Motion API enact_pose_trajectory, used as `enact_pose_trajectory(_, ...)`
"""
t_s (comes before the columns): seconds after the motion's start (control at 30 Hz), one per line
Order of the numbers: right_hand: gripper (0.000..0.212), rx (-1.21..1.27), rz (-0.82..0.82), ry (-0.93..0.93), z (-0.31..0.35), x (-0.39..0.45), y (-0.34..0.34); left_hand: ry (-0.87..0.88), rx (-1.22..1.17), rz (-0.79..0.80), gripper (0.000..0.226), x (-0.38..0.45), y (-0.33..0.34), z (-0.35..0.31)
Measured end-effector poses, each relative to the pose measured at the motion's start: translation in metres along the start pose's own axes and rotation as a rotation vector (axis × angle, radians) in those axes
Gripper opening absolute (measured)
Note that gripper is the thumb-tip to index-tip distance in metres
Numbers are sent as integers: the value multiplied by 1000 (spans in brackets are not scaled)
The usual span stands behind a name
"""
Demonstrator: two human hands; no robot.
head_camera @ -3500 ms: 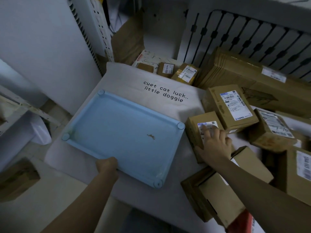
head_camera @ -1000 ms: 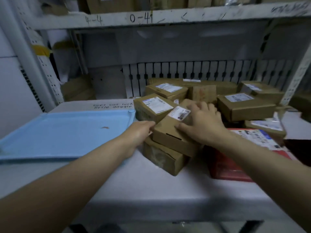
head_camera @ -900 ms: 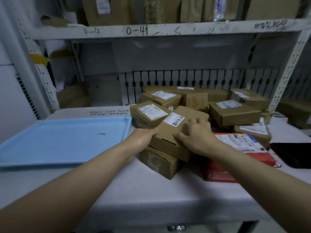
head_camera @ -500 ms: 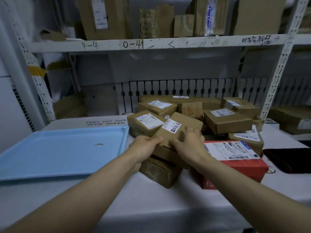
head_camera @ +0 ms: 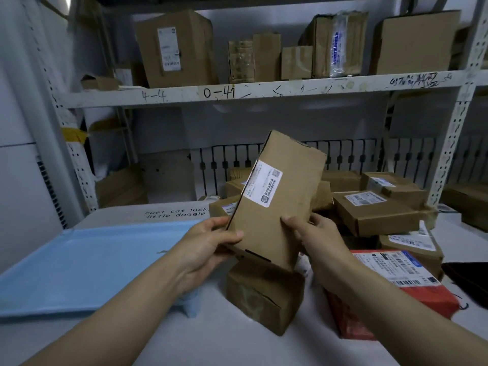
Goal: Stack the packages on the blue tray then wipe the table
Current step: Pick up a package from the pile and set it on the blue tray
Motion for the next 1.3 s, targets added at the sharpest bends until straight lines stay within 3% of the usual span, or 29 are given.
enact_pose_trajectory(0.1, 32, 88, 73, 7, 2, 4, 16, 5, 33, -24, 42, 1, -14, -4)
enact_pose_trajectory(0.23, 41, 120, 161, -18, 13, 9, 34, 39, 99, -45, 31, -2, -28, -18)
enact_pose_trajectory(0.47, 30, 90, 340, -69, 23, 8, 56, 128, 54, -47, 35, -4, -43, -50)
enact_pose_trajectory(0.7, 39, 96, 389, -126, 35, 9, 59, 176, 44, -34, 42, -4, -43, -60)
enact_pose_trajectory(1.07, 34, -73, 438, -138, 33, 5, 61, 249, -58, -5, 49, -8, -53, -68)
enact_pose_trajectory(1.3, 29, -149, 389, -230, 40, 0, 66, 241, -134, -71, 31, -8, -60, -63)
Point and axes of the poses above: each hand's wrist, its own x-axis towards the middle knuckle, its own y-axis out of the palm, z = x × y, the point moved 9 cm from there along x, towards the middle knuckle, and after that the axes turned 8 degrees about -y, right-handed, at the moved point
